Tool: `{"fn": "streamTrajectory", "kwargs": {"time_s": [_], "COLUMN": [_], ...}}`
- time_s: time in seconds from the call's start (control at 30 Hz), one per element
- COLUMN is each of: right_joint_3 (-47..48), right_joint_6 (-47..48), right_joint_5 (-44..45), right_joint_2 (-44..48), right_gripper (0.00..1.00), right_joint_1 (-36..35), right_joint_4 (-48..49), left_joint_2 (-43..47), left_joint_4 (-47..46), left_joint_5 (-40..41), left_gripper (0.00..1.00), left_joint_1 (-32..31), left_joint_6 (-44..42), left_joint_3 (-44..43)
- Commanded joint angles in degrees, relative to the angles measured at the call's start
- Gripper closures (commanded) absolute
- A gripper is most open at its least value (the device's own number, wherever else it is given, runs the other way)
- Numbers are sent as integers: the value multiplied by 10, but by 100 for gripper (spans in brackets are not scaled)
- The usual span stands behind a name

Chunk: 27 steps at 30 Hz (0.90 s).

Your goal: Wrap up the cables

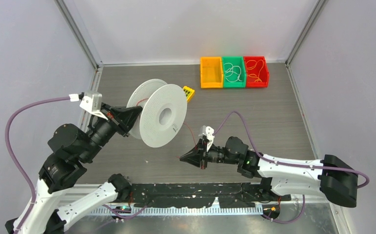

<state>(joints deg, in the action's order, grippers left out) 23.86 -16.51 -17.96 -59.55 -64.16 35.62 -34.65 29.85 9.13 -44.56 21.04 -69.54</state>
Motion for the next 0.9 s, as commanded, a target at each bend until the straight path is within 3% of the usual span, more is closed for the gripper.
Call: {"fn": "streamTrajectory", "kwargs": {"time_s": [0.0, 0.17, 0.27, 0.43, 0.6, 0.73, 0.87], "right_joint_3": [-5, 25, 78, 164, 198, 189, 182], "right_joint_6": [-20, -106, -130, -100, -88, -89, -93], "right_joint_5": [27, 2, 1, 62, 132, 149, 155], "right_joint_2": [-17, -112, -158, -205, -206, -192, -190], "right_gripper": [94, 95, 95, 94, 89, 88, 94], "right_joint_1": [-14, -20, -33, -55, -68, -76, -89], "right_joint_4": [69, 195, 210, 86, -34, -53, -57], "left_joint_2": [15, 37, 44, 13, -14, -45, -57], "left_joint_4": [-100, -220, -272, -237, -225, -186, -169], "left_joint_5": [52, 81, 126, 176, 238, 307, 343], "left_gripper": [100, 100, 100, 100, 100, 100, 100], "left_joint_1": [2, 1, 2, 2, 2, 1, 1], "left_joint_6": [40, 64, 92, 88, 21, -8, -3], "left_joint_3": [11, 92, 140, 128, 138, 128, 126]}}
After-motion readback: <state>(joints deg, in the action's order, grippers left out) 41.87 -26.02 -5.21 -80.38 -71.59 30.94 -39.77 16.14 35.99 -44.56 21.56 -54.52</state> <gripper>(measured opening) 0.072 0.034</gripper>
